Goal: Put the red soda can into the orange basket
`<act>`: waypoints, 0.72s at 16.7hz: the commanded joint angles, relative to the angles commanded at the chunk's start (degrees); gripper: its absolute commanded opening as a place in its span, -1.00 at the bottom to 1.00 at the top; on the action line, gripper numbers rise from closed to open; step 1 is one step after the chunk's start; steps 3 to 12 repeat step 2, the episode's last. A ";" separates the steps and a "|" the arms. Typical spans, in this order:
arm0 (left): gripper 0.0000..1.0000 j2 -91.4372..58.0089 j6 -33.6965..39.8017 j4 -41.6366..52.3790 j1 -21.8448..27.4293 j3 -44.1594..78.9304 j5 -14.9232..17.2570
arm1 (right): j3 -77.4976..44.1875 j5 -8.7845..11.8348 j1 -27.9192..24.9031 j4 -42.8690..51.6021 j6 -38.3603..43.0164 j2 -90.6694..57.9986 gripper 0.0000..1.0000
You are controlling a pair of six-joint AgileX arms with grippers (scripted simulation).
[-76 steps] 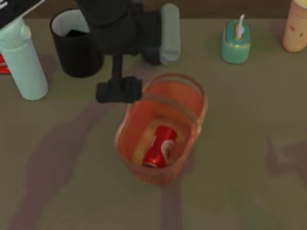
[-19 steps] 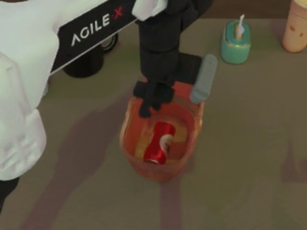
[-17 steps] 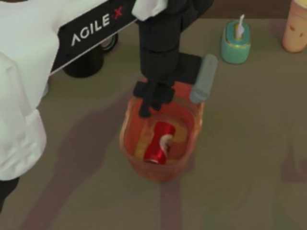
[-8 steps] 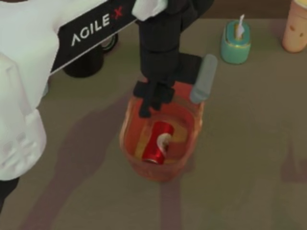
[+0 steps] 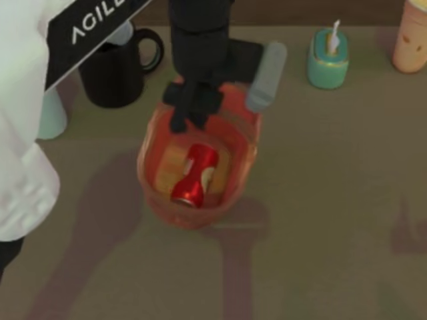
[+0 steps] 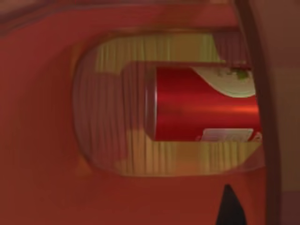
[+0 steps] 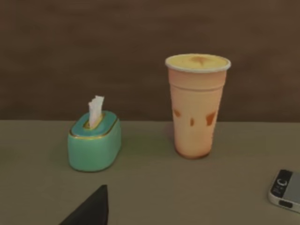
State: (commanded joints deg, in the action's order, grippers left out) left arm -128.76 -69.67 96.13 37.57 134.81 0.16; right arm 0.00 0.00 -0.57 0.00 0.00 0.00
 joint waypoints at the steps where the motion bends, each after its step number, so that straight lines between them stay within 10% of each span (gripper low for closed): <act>1: -1.00 0.03 -0.11 0.68 -0.24 0.68 0.01 | 0.00 0.00 0.00 0.00 0.00 0.00 1.00; 12: -1.00 0.03 -0.13 0.80 -0.28 0.80 0.01 | 0.00 0.00 0.00 0.00 0.00 0.00 1.00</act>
